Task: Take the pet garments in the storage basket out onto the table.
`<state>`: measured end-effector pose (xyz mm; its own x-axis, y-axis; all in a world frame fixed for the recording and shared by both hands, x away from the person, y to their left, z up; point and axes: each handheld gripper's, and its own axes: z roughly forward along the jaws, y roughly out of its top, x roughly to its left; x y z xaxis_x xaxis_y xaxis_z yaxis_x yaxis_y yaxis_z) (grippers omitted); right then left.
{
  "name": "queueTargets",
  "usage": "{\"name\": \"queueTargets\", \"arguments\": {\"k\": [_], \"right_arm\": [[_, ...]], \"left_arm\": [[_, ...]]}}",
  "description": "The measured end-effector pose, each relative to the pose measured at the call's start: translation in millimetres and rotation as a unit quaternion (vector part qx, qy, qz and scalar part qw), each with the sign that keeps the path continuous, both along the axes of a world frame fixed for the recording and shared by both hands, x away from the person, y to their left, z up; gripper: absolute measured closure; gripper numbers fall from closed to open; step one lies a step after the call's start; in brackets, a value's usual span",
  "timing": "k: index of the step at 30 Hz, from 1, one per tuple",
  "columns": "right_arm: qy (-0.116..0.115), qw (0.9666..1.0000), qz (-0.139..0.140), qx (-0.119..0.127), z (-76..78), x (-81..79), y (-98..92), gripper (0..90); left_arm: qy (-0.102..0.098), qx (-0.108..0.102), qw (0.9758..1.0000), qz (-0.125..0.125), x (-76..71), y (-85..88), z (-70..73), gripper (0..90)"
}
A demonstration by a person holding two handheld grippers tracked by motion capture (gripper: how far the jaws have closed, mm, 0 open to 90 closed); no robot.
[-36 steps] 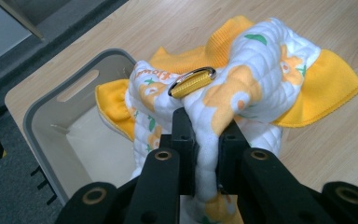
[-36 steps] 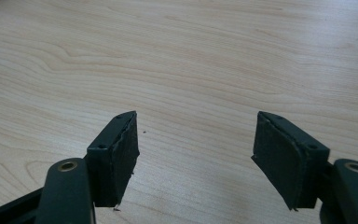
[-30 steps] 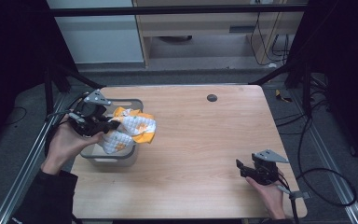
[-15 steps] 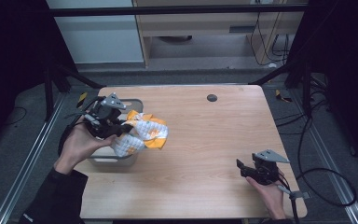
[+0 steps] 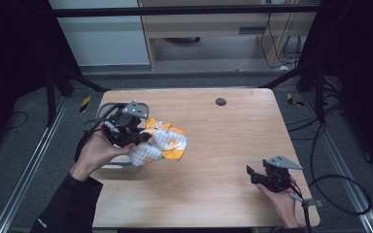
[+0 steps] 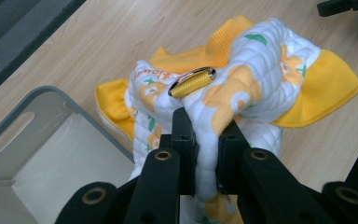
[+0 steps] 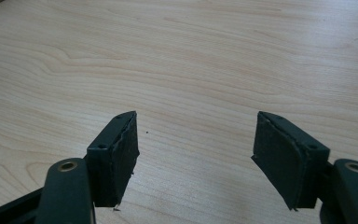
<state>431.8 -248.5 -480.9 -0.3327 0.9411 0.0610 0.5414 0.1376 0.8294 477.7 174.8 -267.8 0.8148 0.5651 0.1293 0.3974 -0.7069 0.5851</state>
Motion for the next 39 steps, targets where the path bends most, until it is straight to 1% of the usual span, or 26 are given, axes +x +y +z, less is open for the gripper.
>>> {"name": "queueTargets", "arguments": {"k": [6,12,14,16,17,20,23,24,25,29,34,37,39], "right_arm": [[0.0,1.0,0.0,0.0,0.1,0.0,-0.1,30.8],[0.001,1.0,-0.001,0.003,0.3,-0.1,0.2,30.8],[0.001,1.0,-0.001,0.003,0.3,0.0,0.2,30.8],[0.001,1.0,-0.001,0.002,0.4,-0.1,0.2,30.8],[0.0,1.0,-0.001,0.003,0.4,-0.1,0.1,30.8],[0.0,1.0,-0.001,0.004,0.5,-0.2,-0.2,30.8],[-0.001,1.0,-0.002,0.003,0.5,-0.2,-0.8,30.7],[-0.001,1.0,-0.002,0.003,0.5,-0.2,-0.8,30.7],[-0.001,1.0,-0.003,0.003,0.6,-0.3,-1.1,30.7],[-0.004,1.0,-0.003,0.001,0.3,-0.1,-1.5,30.7],[-0.003,1.0,-0.005,0.003,0.6,-0.1,-1.5,30.7],[-0.006,1.0,-0.006,0.002,0.7,-0.1,-2.3,30.5],[-0.006,1.0,-0.007,0.002,0.7,0.0,-2.4,30.3]], "left_arm": [[0.0,0.002,0.9999,-0.012,-0.6,-8.9,-1.5,81.2],[0.009,0.006,0.9994,-0.033,0.5,-23.0,-8.1,81.2],[0.012,0.009,0.9992,-0.038,1.2,-26.7,-10.3,81.2],[0.011,0.01,0.9991,-0.039,1.5,-28.6,-11.5,81.2],[0.014,0.015,0.9988,-0.044,2.3,-32.0,-13.0,81.2],[0.016,0.016,0.9985,-0.05,2.3,-35.8,-14.8,81.2],[0.017,0.023,0.9977,-0.061,1.7,-42.8,-18.1,81.2],[0.017,0.023,0.9977,-0.061,1.7,-42.8,-18.1,81.2],[0.019,0.022,0.9974,-0.066,1.3,-46.3,-20.9,81.2],[0.022,0.028,0.9968,-0.072,1.6,-52.7,-26.2,81.2],[0.025,0.029,0.9961,-0.079,2.1,-57.5,-30.6,81.1],[0.028,0.036,0.9954,-0.085,2.7,-62.8,-35.3,81.1],[0.029,0.036,0.9952,-0.087,3.0,-65.0,-37.3,81.1]]}}
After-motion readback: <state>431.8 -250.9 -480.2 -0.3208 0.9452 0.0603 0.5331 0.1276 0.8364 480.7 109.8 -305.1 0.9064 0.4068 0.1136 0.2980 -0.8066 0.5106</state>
